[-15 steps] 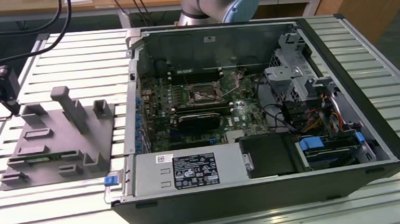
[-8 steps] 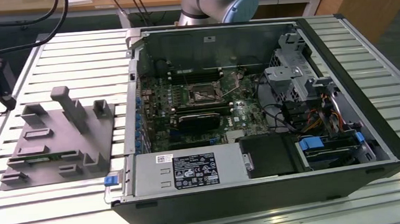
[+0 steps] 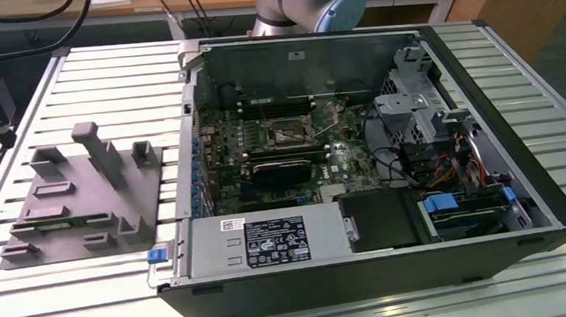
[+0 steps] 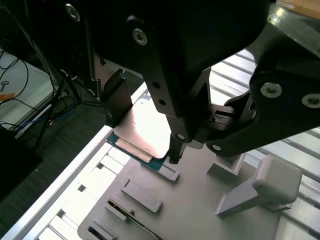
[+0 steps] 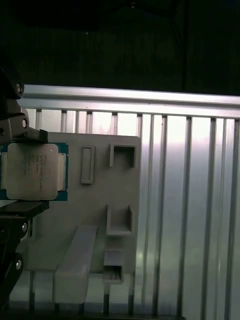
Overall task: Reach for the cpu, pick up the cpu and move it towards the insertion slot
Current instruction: 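Pick up the cpu and move it towards the insertion slot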
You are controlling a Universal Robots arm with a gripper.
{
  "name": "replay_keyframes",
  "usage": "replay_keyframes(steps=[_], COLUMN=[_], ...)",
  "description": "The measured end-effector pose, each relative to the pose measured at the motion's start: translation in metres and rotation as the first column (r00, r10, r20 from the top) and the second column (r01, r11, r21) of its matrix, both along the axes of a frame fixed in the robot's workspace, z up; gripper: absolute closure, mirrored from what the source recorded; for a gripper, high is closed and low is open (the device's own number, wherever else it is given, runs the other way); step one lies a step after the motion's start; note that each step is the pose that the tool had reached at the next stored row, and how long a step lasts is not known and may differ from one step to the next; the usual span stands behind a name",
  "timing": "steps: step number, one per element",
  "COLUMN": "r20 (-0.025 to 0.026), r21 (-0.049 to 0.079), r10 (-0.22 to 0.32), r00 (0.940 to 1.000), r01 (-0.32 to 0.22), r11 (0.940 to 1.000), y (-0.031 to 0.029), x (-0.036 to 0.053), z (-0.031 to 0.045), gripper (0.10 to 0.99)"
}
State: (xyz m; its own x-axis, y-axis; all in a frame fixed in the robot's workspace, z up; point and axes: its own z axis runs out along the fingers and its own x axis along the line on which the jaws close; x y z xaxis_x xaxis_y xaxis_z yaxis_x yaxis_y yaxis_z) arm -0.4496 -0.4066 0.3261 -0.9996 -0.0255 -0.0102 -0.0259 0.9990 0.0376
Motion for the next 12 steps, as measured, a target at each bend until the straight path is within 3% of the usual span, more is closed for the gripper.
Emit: replay_keyframes(steps=[12], r20=[0.0040], r21=[0.000], r10=[0.000], r00=[1.0000], r01=[0.000], r11=[1.0000], y=[0.0000], x=[0.0000], z=[0.0221], gripper=[0.541])
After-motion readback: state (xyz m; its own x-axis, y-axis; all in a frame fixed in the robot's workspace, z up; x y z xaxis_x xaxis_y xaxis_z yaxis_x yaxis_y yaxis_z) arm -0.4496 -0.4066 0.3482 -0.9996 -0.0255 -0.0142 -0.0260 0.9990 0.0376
